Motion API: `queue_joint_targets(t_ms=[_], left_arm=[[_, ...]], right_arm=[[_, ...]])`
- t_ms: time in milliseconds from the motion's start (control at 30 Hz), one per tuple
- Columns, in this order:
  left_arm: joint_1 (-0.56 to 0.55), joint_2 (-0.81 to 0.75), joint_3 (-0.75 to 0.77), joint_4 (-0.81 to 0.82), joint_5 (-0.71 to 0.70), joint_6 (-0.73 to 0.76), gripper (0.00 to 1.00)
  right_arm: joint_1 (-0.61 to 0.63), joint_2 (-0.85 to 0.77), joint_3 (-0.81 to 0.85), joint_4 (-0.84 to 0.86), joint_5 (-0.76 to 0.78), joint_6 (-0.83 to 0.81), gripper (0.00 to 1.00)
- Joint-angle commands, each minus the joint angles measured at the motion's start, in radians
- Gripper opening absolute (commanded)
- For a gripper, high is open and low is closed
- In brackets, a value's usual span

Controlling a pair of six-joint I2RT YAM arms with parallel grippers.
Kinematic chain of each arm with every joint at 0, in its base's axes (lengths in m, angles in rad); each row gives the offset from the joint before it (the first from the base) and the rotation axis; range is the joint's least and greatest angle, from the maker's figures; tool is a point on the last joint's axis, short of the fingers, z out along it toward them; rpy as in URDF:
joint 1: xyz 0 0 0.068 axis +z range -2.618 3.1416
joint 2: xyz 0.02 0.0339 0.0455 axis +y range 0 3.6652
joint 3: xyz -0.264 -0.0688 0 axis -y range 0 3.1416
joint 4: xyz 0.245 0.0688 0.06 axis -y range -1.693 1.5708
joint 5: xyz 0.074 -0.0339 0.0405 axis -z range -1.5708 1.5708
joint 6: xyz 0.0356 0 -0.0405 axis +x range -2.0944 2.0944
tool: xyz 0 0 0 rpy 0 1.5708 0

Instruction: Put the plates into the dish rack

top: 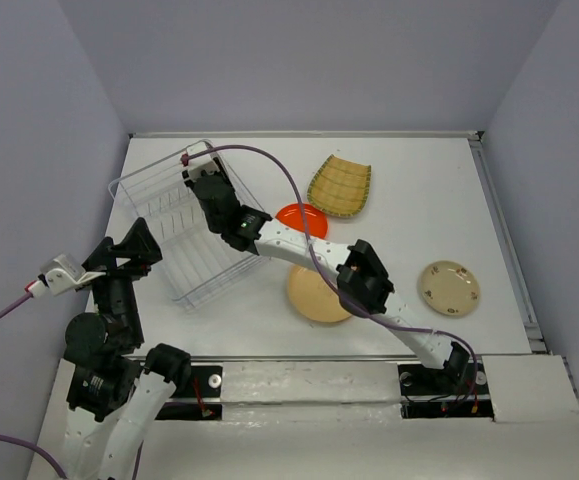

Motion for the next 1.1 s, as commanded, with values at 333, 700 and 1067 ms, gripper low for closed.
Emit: queue_joint_targets(t_ms=[333,700,1067], left_arm=[[0.004,0.018,-0.013,0.06,0.027,0.009,0.99],[-0.001,0.047,-0.031,0.063,0.161,0.013,0.99],[-0.004,0.059,-0.037,0.093,0.2,0.021,0.99]], right_arm=[[-0.083,-0.611,-0.622,-0.105,-0.392,0.341,0.61],[-0.565,-1.002,-1.34,-0.122,-0.962,0.659,0.59],[-0.685,-0.849,-1.437,0.04,-1.077,0.782,0.52]])
